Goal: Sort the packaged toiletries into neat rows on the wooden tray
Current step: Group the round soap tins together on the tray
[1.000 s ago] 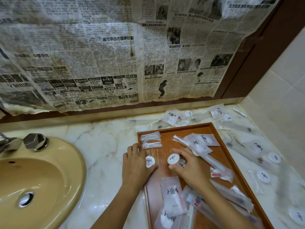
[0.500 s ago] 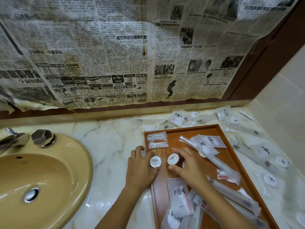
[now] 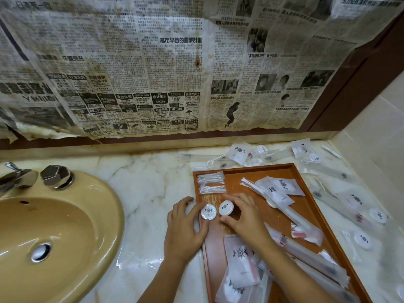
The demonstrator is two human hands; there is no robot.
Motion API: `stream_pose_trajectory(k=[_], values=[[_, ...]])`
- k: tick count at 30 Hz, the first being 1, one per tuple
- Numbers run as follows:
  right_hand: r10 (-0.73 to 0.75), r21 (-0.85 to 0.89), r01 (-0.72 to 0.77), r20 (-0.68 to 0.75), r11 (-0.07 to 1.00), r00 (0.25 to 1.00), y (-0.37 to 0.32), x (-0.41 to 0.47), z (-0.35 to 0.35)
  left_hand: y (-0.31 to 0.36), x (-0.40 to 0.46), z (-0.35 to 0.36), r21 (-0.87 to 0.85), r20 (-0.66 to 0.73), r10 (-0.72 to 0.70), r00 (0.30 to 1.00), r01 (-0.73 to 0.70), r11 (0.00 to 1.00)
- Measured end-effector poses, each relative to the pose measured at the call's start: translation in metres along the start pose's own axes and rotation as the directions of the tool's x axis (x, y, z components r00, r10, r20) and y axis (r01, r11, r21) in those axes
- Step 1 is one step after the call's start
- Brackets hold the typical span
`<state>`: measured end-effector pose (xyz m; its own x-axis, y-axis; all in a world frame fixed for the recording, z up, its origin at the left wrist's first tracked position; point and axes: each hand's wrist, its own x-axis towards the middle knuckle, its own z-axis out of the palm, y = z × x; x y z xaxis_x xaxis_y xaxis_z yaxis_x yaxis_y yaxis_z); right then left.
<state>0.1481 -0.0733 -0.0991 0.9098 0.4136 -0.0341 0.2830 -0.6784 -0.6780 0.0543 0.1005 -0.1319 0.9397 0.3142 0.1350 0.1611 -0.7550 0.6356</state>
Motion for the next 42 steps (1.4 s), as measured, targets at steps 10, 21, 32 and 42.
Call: stream_pose_trajectory(k=[10, 21, 32, 42], values=[[0.005, -0.055, -0.004, 0.018, 0.998, 1.000, 0.006, 0.000, 0.010, -0.001, 0.000, 0.003, 0.039, 0.012, -0.011, 1.000, 0.011, 0.999], [0.023, -0.165, -0.003, 0.115, 0.986, 0.993, 0.001, 0.006, 0.005, -0.002, -0.001, 0.003, 0.048, 0.016, -0.016, 1.000, 0.015, 0.999], [-0.005, -0.248, 0.038, 0.132, 0.968, 0.991, 0.002, 0.008, -0.003, -0.001, -0.001, 0.003, 0.042, 0.007, -0.008, 1.000, 0.008, 0.999], [0.024, -0.264, 0.004, 0.100, 0.964, 0.995, -0.001, 0.009, 0.004, -0.001, -0.001, 0.003, 0.038, 0.006, -0.008, 1.000, 0.008, 0.999]])
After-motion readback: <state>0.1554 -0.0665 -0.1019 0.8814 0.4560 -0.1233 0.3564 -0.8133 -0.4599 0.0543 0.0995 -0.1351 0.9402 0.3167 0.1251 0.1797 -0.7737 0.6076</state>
